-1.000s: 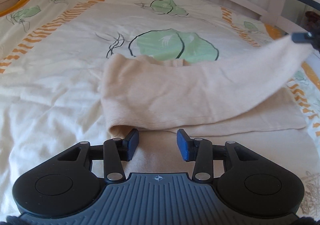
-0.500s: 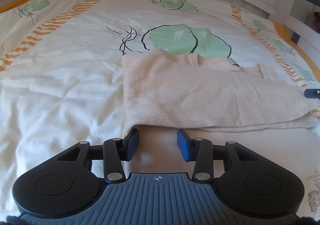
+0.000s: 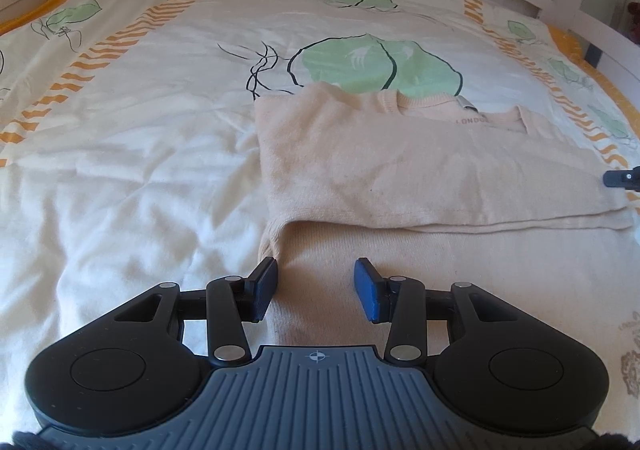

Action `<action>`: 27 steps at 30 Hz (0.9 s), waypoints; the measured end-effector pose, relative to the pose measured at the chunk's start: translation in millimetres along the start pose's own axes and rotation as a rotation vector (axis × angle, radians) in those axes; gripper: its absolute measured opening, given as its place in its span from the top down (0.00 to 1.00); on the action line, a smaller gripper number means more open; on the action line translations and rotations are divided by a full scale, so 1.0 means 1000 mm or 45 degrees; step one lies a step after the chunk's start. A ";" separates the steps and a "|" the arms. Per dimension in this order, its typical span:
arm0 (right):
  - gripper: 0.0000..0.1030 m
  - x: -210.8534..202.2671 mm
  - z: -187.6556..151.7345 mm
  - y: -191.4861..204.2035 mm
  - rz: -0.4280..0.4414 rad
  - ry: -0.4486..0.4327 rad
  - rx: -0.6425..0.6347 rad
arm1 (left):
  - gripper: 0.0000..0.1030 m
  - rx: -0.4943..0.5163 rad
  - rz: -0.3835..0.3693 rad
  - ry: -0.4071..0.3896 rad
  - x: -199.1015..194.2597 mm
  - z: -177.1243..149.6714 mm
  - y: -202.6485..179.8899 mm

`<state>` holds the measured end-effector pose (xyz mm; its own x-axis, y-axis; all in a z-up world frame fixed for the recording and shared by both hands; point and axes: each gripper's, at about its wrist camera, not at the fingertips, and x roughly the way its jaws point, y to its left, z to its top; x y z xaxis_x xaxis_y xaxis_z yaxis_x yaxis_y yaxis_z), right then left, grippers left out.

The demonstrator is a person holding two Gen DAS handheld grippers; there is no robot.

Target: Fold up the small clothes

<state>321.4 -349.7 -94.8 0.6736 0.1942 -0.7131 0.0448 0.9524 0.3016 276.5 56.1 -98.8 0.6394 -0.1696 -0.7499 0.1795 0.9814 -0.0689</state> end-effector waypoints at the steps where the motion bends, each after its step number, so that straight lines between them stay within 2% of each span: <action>1: 0.82 0.002 -0.002 0.001 -0.023 0.009 -0.023 | 0.60 0.005 0.007 -0.002 -0.002 0.000 0.000; 3: 0.73 0.002 -0.005 0.003 -0.055 0.022 -0.042 | 0.60 0.011 0.029 -0.018 -0.007 0.002 -0.001; 5: 0.45 -0.003 -0.005 0.002 -0.073 0.004 -0.041 | 0.60 0.013 0.037 -0.075 -0.017 0.006 -0.002; 7: 0.30 -0.010 -0.003 0.002 -0.096 -0.035 -0.053 | 0.60 0.027 0.058 -0.172 -0.029 0.013 -0.003; 10: 0.26 -0.017 0.001 0.003 -0.149 -0.079 -0.087 | 0.57 0.056 0.122 -0.281 -0.037 0.024 -0.005; 11: 0.22 -0.018 0.002 0.004 -0.159 -0.085 -0.103 | 0.54 0.067 0.139 -0.286 -0.034 0.029 -0.006; 13: 0.16 -0.016 0.002 0.006 -0.164 -0.077 -0.133 | 0.54 0.051 0.157 -0.260 -0.023 0.037 -0.005; 18: 0.16 -0.007 0.000 0.014 -0.150 -0.064 -0.183 | 0.54 0.028 0.160 -0.167 0.012 0.058 -0.003; 22: 0.18 -0.004 0.002 0.017 0.010 -0.017 -0.160 | 0.54 0.087 0.103 -0.127 0.023 0.058 -0.011; 25: 0.25 0.004 0.000 0.017 0.074 0.048 -0.121 | 0.53 0.161 0.097 -0.025 0.041 0.045 -0.014; 27: 0.26 0.009 -0.003 0.016 0.062 0.074 -0.112 | 0.48 0.048 0.071 -0.032 0.044 0.035 -0.001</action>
<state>326.4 -331.8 -98.5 0.6295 0.2519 -0.7350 -0.0538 0.9578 0.2822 330.3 44.6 -108.9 0.6676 -0.1178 -0.7352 0.1711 0.9853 -0.0025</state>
